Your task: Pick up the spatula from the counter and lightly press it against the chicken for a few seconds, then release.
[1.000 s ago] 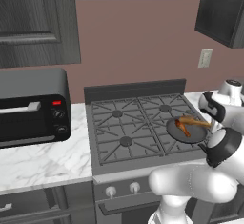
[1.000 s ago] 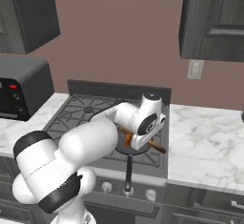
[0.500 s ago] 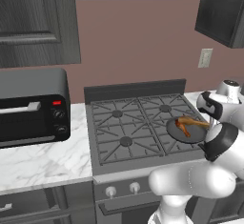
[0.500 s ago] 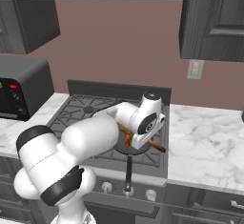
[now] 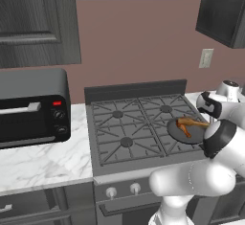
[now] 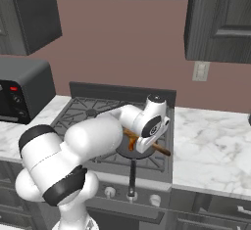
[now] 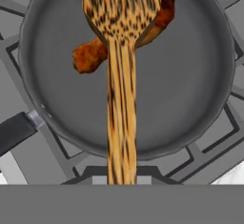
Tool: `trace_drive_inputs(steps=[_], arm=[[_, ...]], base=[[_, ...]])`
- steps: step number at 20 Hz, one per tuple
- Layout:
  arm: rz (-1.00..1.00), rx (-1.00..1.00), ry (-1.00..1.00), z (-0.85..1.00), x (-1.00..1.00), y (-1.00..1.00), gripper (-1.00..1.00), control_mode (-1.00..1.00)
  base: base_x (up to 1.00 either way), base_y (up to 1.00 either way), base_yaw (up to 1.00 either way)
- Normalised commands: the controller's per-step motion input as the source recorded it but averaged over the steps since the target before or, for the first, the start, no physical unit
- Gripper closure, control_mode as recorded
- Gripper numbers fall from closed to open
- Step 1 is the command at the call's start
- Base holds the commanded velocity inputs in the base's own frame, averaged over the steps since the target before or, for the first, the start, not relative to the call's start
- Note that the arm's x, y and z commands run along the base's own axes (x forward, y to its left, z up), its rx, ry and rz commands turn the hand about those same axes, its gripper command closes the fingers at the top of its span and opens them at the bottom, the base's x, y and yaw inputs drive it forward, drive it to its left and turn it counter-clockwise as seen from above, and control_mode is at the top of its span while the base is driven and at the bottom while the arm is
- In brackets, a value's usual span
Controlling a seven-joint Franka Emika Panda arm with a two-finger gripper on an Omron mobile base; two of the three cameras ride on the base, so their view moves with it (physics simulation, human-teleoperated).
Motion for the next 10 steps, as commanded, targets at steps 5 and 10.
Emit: trace_drive_inputs(steps=[5,10], arm=[[0.01,0.00,0.00,-0.08,0.03,0.00,1.00,-1.00],[0.01,0.00,0.00,-0.07,0.06,0.00,1.00,-1.00]], base=[[0.00,0.00,0.00],[0.00,0.00,0.00]])
